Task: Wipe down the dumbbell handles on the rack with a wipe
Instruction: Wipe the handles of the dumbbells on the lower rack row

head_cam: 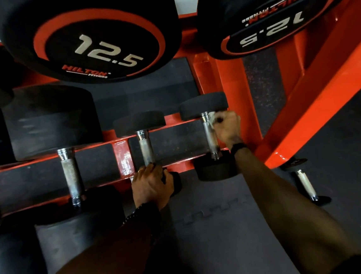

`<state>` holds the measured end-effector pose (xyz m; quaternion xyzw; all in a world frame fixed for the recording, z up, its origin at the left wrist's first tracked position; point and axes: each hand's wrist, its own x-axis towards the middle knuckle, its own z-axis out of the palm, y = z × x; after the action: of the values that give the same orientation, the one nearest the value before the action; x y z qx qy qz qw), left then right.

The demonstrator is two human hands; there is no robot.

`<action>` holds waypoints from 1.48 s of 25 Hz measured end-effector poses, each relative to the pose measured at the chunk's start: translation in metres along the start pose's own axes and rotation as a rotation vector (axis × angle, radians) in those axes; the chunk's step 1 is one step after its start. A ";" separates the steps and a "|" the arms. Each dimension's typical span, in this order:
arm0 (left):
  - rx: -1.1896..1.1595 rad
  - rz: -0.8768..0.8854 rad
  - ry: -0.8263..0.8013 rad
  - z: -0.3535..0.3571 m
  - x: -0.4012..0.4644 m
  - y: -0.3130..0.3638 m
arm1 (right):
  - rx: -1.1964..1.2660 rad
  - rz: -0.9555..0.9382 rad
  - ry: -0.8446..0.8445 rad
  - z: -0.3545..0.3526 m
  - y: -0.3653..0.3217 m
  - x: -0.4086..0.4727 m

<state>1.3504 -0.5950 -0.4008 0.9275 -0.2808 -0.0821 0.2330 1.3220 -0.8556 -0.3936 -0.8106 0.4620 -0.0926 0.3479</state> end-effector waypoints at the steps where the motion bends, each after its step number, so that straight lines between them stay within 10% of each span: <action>1: 0.000 -0.004 0.008 0.001 0.000 0.000 | 0.032 0.002 0.027 0.003 -0.002 0.006; 12: -0.004 -0.001 -0.002 0.004 0.000 -0.004 | -0.001 -0.007 -0.070 0.009 0.023 0.001; 15: -0.003 0.005 -0.014 0.001 -0.001 -0.004 | -0.238 0.074 -0.339 -0.001 0.052 -0.019; 19: 0.006 -0.004 -0.006 0.002 0.001 -0.001 | 0.468 0.319 -0.344 -0.008 -0.010 0.012; 24: 0.013 -0.003 -0.023 0.000 0.000 -0.003 | 0.436 0.366 -0.709 -0.010 0.022 -0.024; 37: 0.006 -0.007 -0.010 0.005 0.002 -0.006 | 0.561 0.391 -0.381 0.020 -0.017 0.005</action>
<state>1.3534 -0.5943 -0.4083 0.9287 -0.2789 -0.0869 0.2286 1.3456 -0.8441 -0.3986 -0.5832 0.4915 0.0051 0.6467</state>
